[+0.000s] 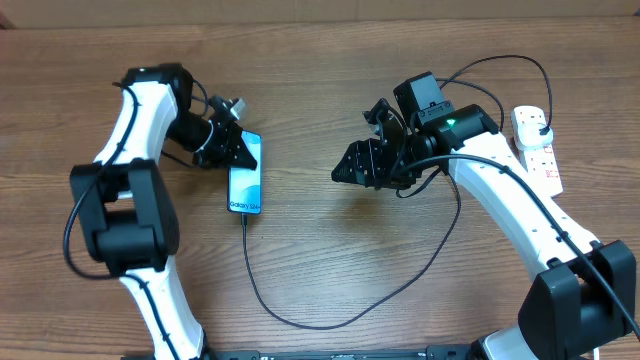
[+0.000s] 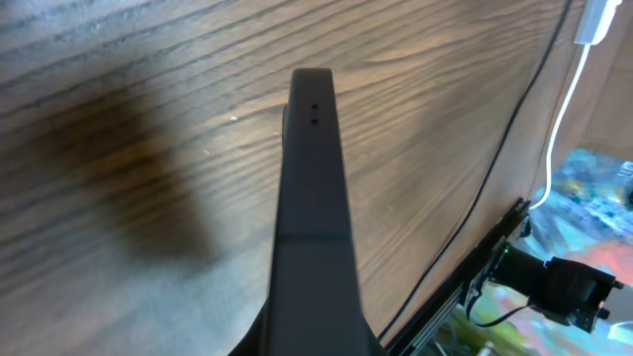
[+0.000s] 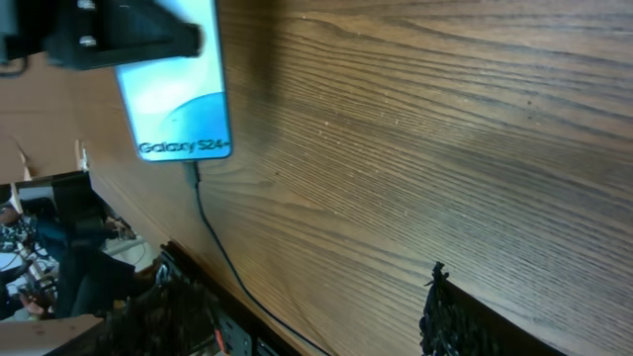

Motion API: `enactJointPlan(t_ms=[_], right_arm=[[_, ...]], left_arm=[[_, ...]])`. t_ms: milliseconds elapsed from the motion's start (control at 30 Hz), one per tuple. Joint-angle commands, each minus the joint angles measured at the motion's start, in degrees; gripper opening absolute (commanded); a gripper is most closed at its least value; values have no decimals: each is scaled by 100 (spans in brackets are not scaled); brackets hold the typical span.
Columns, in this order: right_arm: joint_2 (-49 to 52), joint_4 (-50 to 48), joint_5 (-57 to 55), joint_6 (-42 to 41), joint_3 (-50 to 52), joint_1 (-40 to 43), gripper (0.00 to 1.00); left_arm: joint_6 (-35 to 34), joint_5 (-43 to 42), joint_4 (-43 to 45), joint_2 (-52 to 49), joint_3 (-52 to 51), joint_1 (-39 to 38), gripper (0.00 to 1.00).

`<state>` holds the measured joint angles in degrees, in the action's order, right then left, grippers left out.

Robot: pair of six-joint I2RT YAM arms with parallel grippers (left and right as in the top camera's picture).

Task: Plug charger to phone and switch on socket
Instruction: 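Open the right gripper off the plug and lower the phone with the left, then lay the phone flat on the table with the left gripper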

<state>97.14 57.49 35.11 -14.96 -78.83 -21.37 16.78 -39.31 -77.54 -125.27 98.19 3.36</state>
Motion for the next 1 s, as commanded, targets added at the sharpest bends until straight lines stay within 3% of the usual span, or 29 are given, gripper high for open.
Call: enactJointPlan(t_ms=[0,767,967], right_arm=[[61,11,-116,48,-101,11,75],[61,15,-166,48,-101,11,75],[61,31,-168,48,-101,11,75]], left_arm=[[140,-382,48,-262,96,-37,4],[-2,-203,323,-898,85,-79,4],[-160,-160,343,-898,85,-81,11]])
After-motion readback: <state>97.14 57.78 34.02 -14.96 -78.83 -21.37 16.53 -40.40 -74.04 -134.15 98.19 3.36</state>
